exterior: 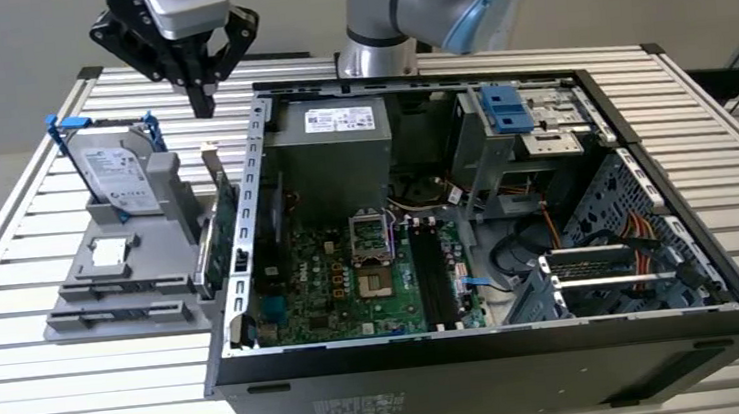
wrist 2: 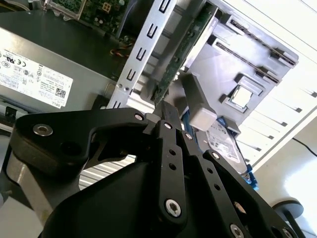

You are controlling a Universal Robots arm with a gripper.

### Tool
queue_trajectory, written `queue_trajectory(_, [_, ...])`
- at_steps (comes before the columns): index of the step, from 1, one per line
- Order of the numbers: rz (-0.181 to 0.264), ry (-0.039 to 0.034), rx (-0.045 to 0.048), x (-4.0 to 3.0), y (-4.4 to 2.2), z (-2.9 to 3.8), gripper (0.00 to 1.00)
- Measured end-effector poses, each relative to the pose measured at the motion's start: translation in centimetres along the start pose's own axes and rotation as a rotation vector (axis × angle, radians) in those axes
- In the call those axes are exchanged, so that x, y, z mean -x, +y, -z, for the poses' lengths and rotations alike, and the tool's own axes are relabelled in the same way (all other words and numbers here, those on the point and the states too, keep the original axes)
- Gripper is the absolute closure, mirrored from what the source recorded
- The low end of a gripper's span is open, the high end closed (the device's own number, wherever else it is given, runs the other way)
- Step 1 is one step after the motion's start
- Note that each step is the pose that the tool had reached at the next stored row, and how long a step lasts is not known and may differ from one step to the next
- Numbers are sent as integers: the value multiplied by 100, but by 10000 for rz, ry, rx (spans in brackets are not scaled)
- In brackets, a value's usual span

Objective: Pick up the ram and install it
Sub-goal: 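Reach for the ram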

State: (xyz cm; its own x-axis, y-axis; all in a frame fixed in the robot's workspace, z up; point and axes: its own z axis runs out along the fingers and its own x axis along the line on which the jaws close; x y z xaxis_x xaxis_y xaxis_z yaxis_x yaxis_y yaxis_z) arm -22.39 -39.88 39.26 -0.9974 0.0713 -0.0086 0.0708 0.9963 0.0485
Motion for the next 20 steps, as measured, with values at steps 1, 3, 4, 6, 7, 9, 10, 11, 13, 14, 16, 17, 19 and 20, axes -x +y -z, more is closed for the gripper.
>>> queue_trajectory(1, [0, 0, 0, -15, -1, 0, 100])
queue_trajectory(3, [0, 1, 0, -42, -3, 1, 100])
queue_trajectory(4, [1, 1, 0, -55, -4, 1, 100])
queue_trajectory(6, [1, 1, 0, -82, -6, 1, 100])
queue_trajectory(7, [1, 1, 0, -96, -7, 1, 100])
queue_trajectory(9, [1, 2, 0, -124, -9, 2, 100])
queue_trajectory(10, [0, 2, 0, -138, -10, 2, 100])
queue_trajectory(11, [1, 2, 1, -151, -11, 2, 100])
queue_trajectory(13, [0, 3, 0, -180, -13, 3, 100])
queue_trajectory(14, [1, 3, 0, -192, -14, 2, 100])
queue_trajectory(16, [0, 3, 1, -210, -15, 3, 100])
queue_trajectory(17, [1, 3, 0, -218, -16, 3, 100])
queue_trajectory(19, [0, 3, 2, -235, -17, 3, 100])
queue_trajectory(20, [0, 3, 2, -242, -17, 3, 100])
